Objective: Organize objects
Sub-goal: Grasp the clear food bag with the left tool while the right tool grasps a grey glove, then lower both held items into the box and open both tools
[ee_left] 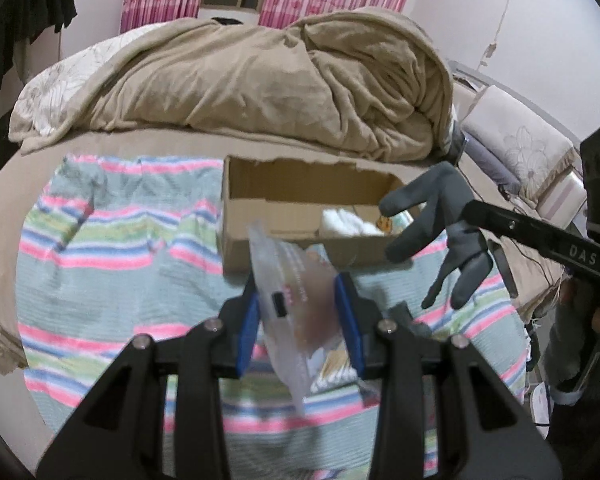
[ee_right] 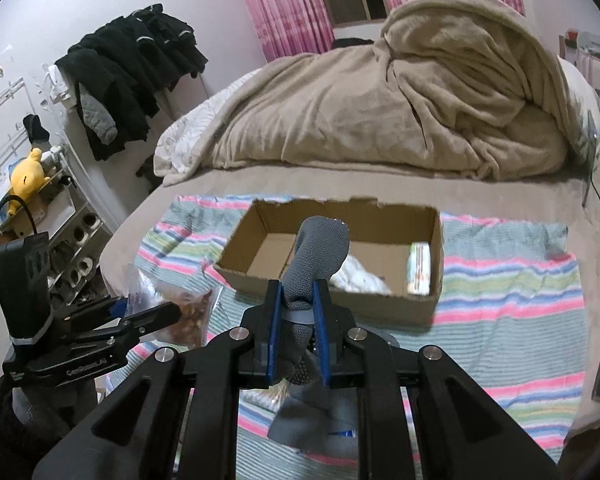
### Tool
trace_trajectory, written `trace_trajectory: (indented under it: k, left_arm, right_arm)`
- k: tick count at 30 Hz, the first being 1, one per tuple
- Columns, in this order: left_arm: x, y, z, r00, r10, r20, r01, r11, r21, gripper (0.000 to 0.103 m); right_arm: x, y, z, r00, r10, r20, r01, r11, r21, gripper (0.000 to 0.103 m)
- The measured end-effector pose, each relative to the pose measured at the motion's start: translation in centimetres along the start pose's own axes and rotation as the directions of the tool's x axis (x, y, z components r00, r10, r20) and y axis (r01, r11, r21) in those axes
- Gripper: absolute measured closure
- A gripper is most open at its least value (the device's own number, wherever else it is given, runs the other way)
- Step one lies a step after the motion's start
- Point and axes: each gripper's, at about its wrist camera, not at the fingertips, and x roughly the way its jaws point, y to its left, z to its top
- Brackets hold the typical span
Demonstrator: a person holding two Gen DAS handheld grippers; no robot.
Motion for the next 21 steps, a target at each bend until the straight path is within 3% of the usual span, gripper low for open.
trace_trajectory:
  k: [21]
  left_arm:
    - [3.9,1.3,5.2,0.998,0.006,0.062,-0.006,1.000,0.002,0.065]
  right_arm:
    - [4.0,0.0,4.4,1.000,0.020,0.014,-0.020,0.999,-0.033,0.086]
